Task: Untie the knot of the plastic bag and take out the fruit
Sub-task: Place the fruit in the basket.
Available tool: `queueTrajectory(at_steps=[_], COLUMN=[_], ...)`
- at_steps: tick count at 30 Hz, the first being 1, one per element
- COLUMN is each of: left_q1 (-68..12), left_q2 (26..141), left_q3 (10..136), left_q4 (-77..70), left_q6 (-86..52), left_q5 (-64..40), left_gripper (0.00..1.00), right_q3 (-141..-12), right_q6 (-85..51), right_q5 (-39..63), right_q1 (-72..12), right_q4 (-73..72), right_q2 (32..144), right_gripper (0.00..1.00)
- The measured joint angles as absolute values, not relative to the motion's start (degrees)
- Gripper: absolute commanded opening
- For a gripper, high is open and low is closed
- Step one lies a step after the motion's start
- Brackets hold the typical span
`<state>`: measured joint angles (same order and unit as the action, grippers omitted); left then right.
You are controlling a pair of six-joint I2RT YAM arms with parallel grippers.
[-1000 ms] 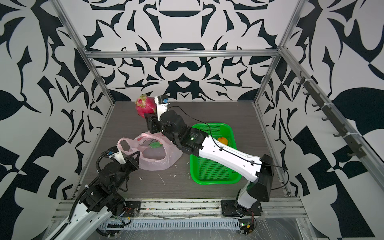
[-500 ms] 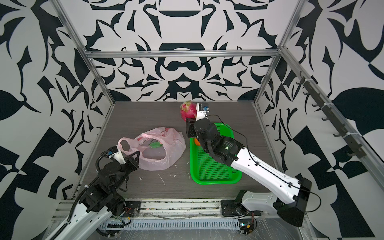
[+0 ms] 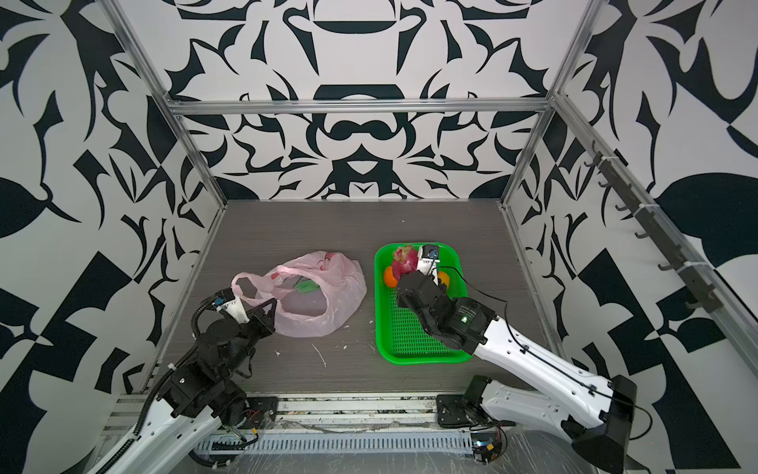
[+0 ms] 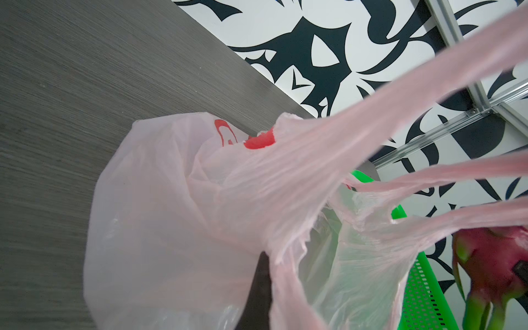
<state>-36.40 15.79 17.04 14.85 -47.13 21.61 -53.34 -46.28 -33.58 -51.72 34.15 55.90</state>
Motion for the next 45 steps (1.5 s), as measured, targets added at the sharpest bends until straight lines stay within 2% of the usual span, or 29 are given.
queueTrajectory(at_steps=[6,23,34,45], left_q1=[-36.4,-36.4,-36.4,-36.4], left_q2=[14.9,13.4,12.8,12.4], left_q3=[17.0,17.0,17.0,17.0], left_q4=[15.4,15.9,16.2,16.8], left_q6=[-47.5,-48.1,-48.2,-48.2], left_q5=[21.8,22.7,22.7,22.7], left_gripper=[0.00,0.00,0.00,0.00], right_q3=[-46.1,-40.1,-38.7,-38.7], right_q6=[-54.6,-66.3,-69.0,-69.3], right_q5=[-32.4,-28.5,-26.9,-26.0], right_q1=[-53.0,-55.2,-54.7,-53.3], right_q4=[34.3,28.7,24.8,22.9], right_q2=[54.6,65.2,69.5,72.2], right_gripper=[0.20,0.22,0.31,0.49])
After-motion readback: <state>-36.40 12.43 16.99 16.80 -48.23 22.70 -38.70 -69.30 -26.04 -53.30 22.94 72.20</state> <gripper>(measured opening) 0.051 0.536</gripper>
